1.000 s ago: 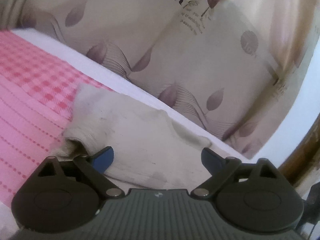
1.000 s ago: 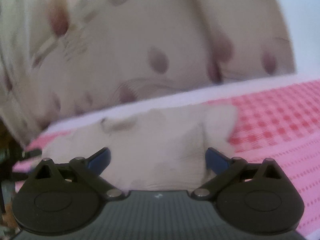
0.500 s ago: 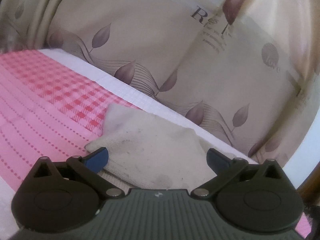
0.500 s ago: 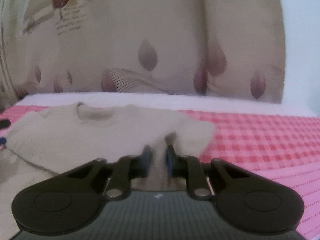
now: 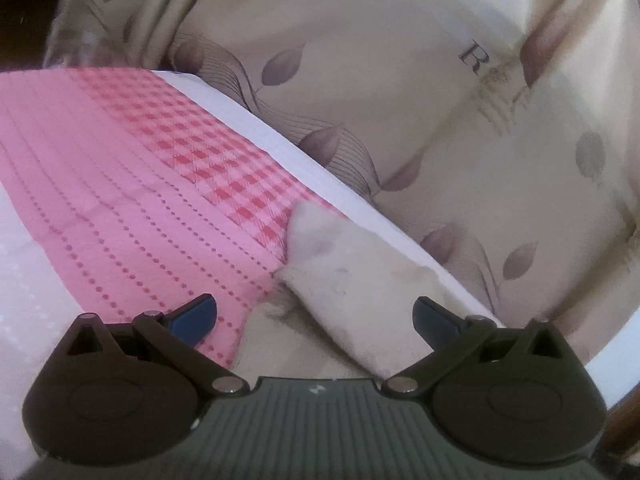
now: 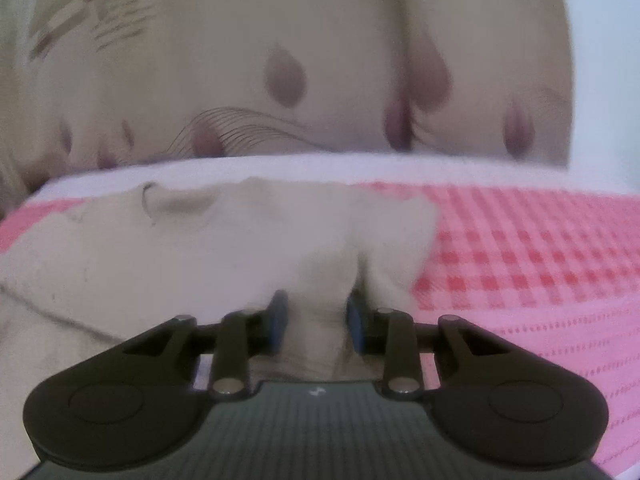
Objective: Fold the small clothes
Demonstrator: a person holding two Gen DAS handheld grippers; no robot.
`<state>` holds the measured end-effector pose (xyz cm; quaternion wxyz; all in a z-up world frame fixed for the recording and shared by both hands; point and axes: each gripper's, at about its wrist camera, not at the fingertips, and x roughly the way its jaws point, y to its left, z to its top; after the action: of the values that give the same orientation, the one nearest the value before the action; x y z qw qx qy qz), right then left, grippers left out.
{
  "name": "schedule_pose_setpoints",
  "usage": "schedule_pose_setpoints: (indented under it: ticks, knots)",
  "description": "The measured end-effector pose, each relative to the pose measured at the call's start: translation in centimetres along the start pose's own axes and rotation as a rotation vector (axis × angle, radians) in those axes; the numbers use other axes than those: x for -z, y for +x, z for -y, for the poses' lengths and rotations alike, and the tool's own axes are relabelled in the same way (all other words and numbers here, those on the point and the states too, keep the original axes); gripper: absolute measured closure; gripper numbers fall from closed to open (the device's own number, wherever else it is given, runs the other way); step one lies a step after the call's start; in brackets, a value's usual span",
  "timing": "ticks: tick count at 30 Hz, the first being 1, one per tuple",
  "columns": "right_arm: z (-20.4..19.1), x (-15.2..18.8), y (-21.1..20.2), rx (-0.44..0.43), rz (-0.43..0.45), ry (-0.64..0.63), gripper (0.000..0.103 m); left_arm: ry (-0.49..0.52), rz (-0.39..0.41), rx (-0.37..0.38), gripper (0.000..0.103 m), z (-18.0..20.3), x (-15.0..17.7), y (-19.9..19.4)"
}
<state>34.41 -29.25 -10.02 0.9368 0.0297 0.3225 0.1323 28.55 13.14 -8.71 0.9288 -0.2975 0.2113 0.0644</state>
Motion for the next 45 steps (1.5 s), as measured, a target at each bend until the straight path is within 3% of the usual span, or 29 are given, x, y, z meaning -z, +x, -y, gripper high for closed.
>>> schedule_pose_setpoints:
  ticks: [1,2,5,8,13,19,21,27,28,30,31,32,33,34,37,38,45]
  knots:
    - [-0.6,0.0,0.0,0.015,0.007,-0.041,0.092,0.012,-0.014,0.017,0.001,0.2,0.0,-0.2]
    - [-1.1,0.0,-0.2,0.047,0.022,-0.088,0.093,0.032,-0.023,0.036,0.001,0.5,-0.1,-0.2]
    - [-1.5,-0.3,-1.1,0.143,0.083,-0.19,0.094,0.107,-0.048,0.066,0.001,1.7,0.2,-0.1]
    - [0.1,-0.5,-0.9,0.196,0.07,-0.159,0.094,0.065,-0.062,0.099,0.0,1.2,0.2,0.6]
    - [2.4,-0.5,-2.4,-0.054,0.082,0.079,0.092,0.046,-0.093,0.16,0.0,1.3,0.0,1.6]
    - [4.1,1.8,-3.3,-0.119,0.051,0.174,0.088,0.058,-0.158,0.267,0.0,2.1,-0.4,3.6]
    - [3.9,2.4,-3.2,-0.079,0.021,0.147,0.088,0.066,-0.159,0.276,0.0,2.3,-0.5,4.2]
    - [3.2,1.9,-1.8,-0.098,0.008,0.106,0.087,0.036,-0.137,0.267,0.0,2.1,-0.5,4.3]
    - [3.0,1.7,-1.2,-0.087,-0.011,0.096,0.081,0.045,-0.134,0.261,0.0,2.2,-0.4,4.3]
    - [3.0,1.0,-0.6,-0.097,-0.013,0.117,0.06,0.059,-0.129,0.253,0.0,2.4,-0.3,4.2]
    - [3.2,0.7,-0.1,-0.14,-0.025,0.14,0.037,0.06,-0.128,0.251,0.0,2.5,-0.3,4.2]
    - [3.2,0.6,0.2,-0.178,-0.03,0.151,0.026,0.059,-0.127,0.25,0.0,2.5,-0.3,4.3]
    - [3.1,0.5,0.4,-0.19,-0.024,0.147,0.026,0.053,-0.126,0.252,0.0,2.4,-0.3,4.2]
    - [2.5,0.4,0.6,-0.171,-0.022,0.119,0.027,0.048,-0.124,0.253,0.0,2.4,-0.3,4.2]
    - [0.5,0.4,0.9,-0.103,-0.024,-0.006,0.081,0.035,-0.095,0.228,0.0,2.2,-0.4,3.9]
    - [0.4,0.3,0.7,-0.103,-0.013,-0.019,0.089,0.03,-0.087,0.22,0.0,2.1,-0.5,3.8]
    - [-0.6,-0.2,-1.5,0.069,0.082,-0.215,0.09,0.009,-0.063,0.197,0.0,1.7,-0.8,3.5]
